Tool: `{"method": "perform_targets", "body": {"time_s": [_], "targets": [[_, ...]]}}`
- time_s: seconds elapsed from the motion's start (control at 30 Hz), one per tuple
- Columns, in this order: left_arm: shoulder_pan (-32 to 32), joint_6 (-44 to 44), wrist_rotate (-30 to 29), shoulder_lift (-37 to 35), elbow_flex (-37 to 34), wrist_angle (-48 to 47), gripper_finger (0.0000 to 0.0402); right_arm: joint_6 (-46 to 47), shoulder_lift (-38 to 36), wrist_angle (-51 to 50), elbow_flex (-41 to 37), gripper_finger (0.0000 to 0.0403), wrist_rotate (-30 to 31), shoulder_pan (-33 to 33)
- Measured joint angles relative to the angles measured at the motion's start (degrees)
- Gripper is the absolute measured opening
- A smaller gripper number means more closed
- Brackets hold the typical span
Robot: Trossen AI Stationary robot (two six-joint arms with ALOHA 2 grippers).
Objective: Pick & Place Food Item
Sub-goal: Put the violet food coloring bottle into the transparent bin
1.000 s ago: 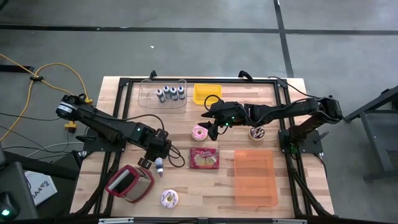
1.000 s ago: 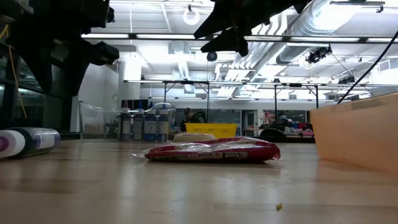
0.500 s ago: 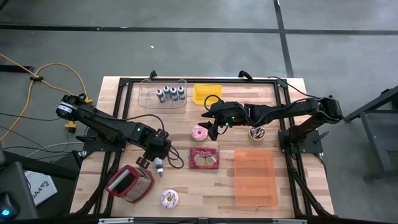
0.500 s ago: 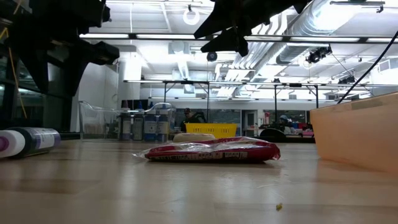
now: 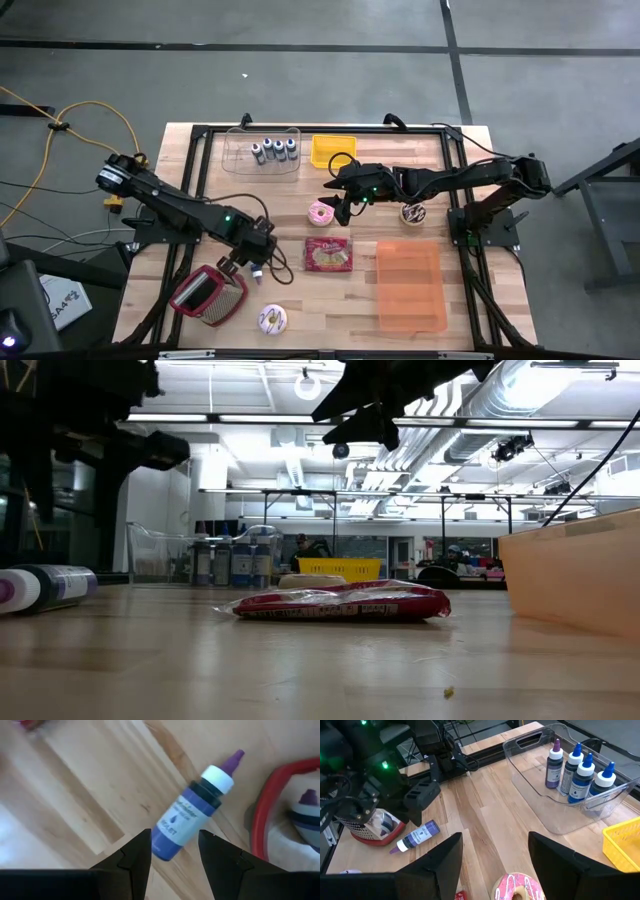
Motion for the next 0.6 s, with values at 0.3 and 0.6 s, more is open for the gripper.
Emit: {"method": "perform_targets", "body": {"time_s": [0.3,0.6], "targets": [[0.1,1.0,0.0,0.5,0.0,0.0,0.0157,0.0,0.0,-0.1,0.0,0.0213,0.0,0.0],[0.1,2.0,2.1,0.5,-0.6,-0.5,0.0169,0.0,0.0,-0.1,0.0,0.0213,0.0,0.0]]}}
